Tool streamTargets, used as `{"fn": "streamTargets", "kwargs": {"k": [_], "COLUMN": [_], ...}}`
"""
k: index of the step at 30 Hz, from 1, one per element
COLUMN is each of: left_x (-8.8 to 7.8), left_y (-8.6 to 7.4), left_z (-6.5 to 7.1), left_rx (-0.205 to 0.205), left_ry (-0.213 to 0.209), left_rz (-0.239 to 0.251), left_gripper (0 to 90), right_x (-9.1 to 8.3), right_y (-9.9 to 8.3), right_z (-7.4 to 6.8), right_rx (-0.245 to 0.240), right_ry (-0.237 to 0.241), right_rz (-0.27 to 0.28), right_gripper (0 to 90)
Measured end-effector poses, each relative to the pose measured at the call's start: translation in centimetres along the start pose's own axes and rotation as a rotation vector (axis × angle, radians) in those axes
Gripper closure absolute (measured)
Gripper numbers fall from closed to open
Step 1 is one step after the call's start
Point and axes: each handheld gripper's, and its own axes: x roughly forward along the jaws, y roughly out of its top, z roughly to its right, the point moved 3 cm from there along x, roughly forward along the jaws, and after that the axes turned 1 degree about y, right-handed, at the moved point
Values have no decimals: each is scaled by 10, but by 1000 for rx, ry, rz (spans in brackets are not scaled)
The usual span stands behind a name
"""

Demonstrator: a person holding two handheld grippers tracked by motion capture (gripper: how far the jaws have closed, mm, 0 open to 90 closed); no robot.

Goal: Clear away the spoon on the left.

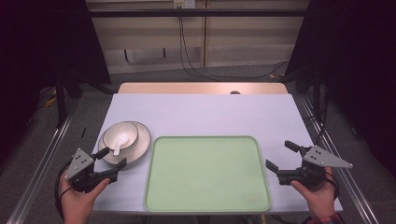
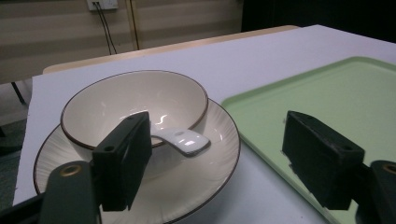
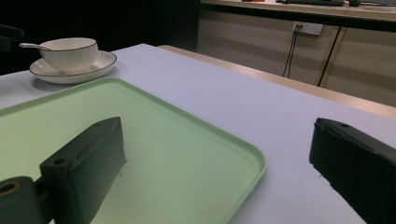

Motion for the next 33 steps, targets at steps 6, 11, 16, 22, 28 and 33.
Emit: {"fn": "streamTargets", "kwargs": {"k": [6, 11, 16, 22, 28, 33], "left_x": [4, 4, 7, 9, 12, 14], "left_y": [-1, -4, -6, -9, -10, -10], "left_z": [-3, -5, -5, -5, -8, -8], "left_rx": [9, 2, -15, -22, -35, -20], "left_ry": [19, 37, 39, 42, 48, 76], "left_rz": [-2, -11, -11, -16, -10, -15], "left_gripper": [364, 407, 435, 480, 491, 486], "right_x": [2, 3, 5, 5, 6, 5], "right_y": [0, 0, 1, 0, -1, -2], "right_z": [-2, -2, -2, -1, -3, -1], "right_rx": [-10, -13, -16, -19, -11, -10], "right_ry": [15, 29, 36, 40, 51, 47], "right_rz": [1, 0, 7, 1, -2, -1], "right_gripper": [33, 33, 32, 32, 33, 33]}}
